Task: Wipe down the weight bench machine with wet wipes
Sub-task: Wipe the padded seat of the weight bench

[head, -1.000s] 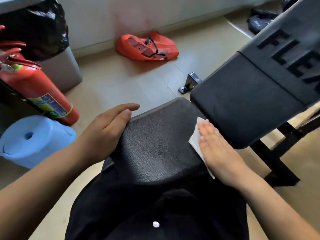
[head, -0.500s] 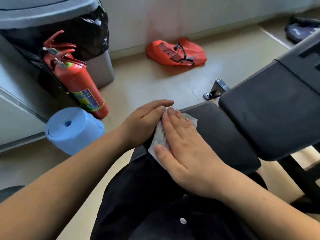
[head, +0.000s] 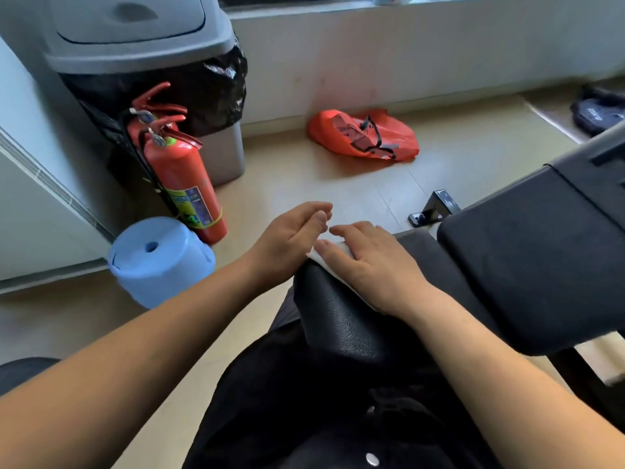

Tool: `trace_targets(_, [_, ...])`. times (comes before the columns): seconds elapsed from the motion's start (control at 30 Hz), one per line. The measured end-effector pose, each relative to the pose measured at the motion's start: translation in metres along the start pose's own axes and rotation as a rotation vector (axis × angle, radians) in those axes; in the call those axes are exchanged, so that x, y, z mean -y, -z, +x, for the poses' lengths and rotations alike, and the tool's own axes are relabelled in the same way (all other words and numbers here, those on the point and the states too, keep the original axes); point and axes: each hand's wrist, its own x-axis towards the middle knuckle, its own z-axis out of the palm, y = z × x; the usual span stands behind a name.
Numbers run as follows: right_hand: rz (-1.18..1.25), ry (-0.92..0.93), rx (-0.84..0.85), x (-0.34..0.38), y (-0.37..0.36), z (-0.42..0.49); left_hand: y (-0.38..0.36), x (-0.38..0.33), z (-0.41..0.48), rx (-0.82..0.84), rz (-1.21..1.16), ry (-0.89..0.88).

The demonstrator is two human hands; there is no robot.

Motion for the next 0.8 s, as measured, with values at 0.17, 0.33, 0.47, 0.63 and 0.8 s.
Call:
trace_targets(0.17, [-0.014, -0.008, -0.027, -0.003, 0.000, -0.001, 0.005, 0.003, -0.014, 0.003, -0.018, 0.007])
trace_targets(0.33, [-0.194, 0.236, -0.091, 0.035, -0.014, -0.030, 0.019, 0.010, -0.018, -0.053, 0.026, -0.018])
trace_targets(0.47, [-0.037, 0.311, 0.002, 0.030, -0.015, -0.049, 0.022, 0.000, -0.017, -0.053, 0.049, -0.068])
trace_targets(0.63, [0.032, 0.161, -0.053, -0.037, -0.019, -0.102, 0.004, -0.024, -0.004, 0.057, 0.088, -0.170])
trace_targets(0.8, [0.020, -0.129, -0.144, -0.118, -0.020, -0.129, -0.028, -0.051, 0.023, 0.236, 0.364, -0.405])
